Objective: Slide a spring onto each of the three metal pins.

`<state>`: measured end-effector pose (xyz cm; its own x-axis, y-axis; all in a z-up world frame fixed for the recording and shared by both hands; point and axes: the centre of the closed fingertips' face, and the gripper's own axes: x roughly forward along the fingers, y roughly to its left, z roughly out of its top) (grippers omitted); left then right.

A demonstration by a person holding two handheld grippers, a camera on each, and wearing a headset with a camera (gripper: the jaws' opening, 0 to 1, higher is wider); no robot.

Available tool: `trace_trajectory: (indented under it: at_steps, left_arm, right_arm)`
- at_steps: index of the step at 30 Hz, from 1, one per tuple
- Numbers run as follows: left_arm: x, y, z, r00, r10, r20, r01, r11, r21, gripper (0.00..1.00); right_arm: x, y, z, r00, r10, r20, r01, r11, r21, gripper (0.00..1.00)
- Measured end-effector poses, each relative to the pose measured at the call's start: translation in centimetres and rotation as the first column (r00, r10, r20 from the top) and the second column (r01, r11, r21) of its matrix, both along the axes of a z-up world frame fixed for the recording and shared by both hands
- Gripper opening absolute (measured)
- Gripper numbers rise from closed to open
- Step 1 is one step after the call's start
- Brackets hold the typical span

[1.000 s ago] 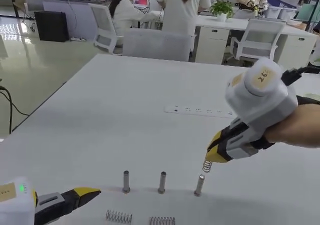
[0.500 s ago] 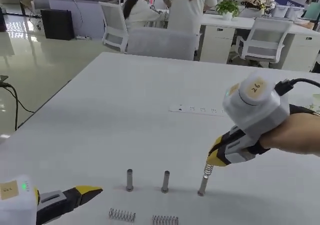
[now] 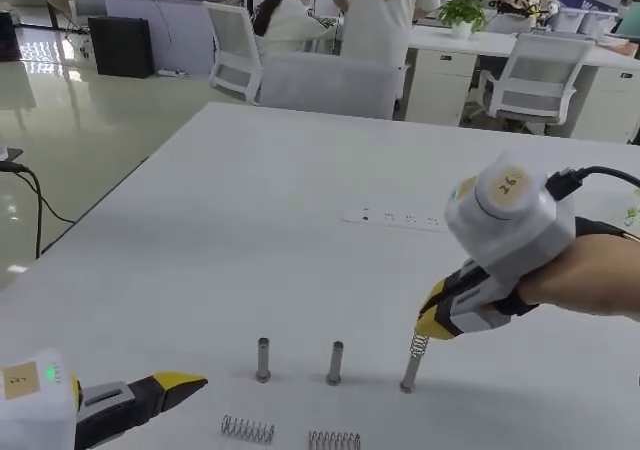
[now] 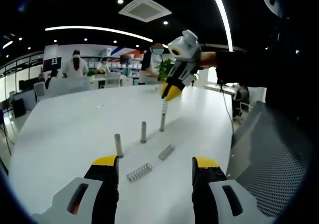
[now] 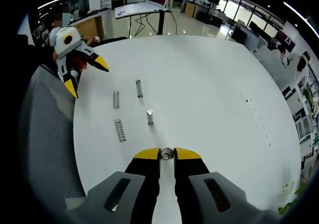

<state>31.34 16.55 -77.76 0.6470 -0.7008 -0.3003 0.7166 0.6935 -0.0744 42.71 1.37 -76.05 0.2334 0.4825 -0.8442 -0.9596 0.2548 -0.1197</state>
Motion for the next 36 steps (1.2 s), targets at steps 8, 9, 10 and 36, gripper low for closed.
trace_trajectory:
  at_steps: [8,9,10,36]
  left_arm:
    - [0.0,0.1,-0.1,1.0,0.001,-0.004,-0.001,1.0,0.002,0.54]
    - [0.0,0.1,-0.2,1.0,0.0,-0.004,0.0,1.0,0.002,0.54]
    - [-0.1,0.1,-0.1,1.0,0.0,-0.005,0.0,1.0,0.002,0.53]
    - [0.0,0.4,-0.5,1.0,0.004,-0.011,-0.004,1.0,0.002,0.53]
  right_arm:
    - [0.1,-0.1,-0.5,1.0,0.0,-0.006,0.0,1.0,-0.012,0.07]
    - [0.1,-0.1,-0.6,1.0,-0.001,-0.007,0.001,1.0,-0.011,0.07]
    - [0.1,-0.1,-0.7,1.0,-0.002,-0.008,0.002,1.0,-0.01,0.07]
    - [0.6,0.3,-4.4,0.999,-0.032,-0.03,0.032,0.999,-0.012,0.07]
